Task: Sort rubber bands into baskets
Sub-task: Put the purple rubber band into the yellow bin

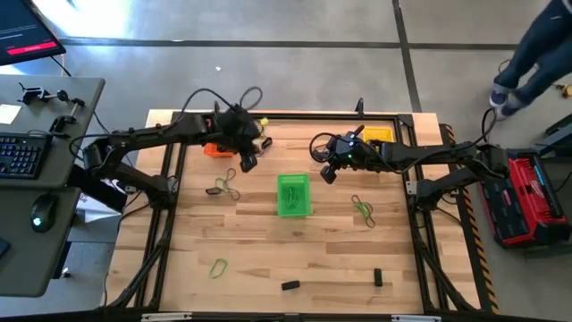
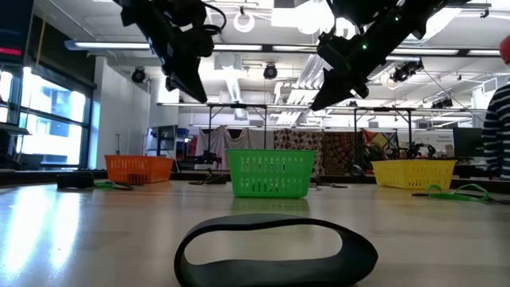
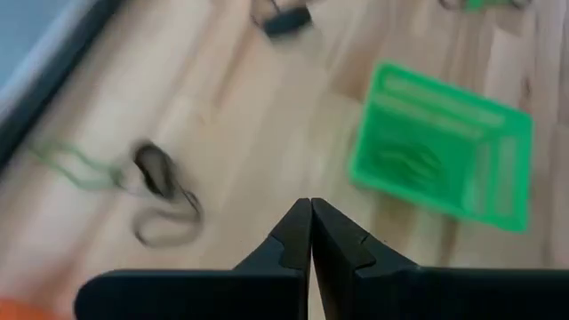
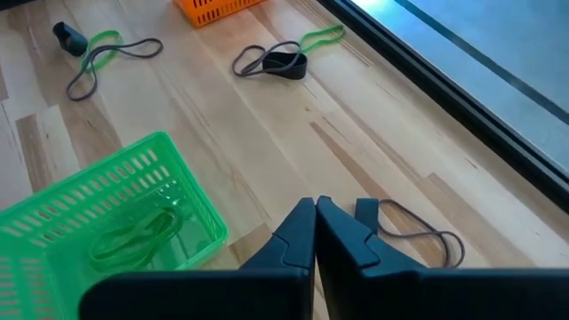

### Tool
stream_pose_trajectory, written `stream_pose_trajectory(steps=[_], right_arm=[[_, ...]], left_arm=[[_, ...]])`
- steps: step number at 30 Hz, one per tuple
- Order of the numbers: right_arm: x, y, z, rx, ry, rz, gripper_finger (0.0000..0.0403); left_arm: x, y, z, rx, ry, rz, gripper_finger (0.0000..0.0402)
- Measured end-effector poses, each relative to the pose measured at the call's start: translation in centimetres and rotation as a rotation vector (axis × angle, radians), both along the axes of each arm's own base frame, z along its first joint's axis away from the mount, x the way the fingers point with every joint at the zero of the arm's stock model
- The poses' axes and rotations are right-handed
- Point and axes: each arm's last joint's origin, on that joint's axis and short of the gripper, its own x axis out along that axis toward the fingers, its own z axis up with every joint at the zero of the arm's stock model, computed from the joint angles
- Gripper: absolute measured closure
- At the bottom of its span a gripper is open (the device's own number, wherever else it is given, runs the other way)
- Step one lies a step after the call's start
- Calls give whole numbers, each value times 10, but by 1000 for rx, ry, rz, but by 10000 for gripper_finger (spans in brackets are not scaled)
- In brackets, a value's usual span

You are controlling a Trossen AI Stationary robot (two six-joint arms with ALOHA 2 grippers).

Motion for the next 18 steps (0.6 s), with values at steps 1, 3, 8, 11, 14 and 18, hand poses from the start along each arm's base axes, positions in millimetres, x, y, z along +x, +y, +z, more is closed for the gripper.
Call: stream_pose_trajectory(steps=[1, 3, 8, 11, 14, 18], right_arm=[[0, 0, 0, -5, 4, 5, 403], [0, 0, 0, -14, 9, 13, 403], [0, 0, 0, -32, 20, 30, 403], [0, 0, 0, -34, 21, 32, 403], [0, 0, 0, -39, 24, 38, 403], [0, 0, 0, -49, 30, 47, 403]], left_arm=[[0, -5, -1, -19, 19, 9, 401], [0, -14, -4, -53, 59, 36, 401], [-5, -33, -9, -106, 174, 125, 401], [-10, -41, -13, -114, 251, 194, 401], [-14, -45, -15, -142, 302, 243, 401], [-15, -48, -15, -152, 319, 257, 401]])
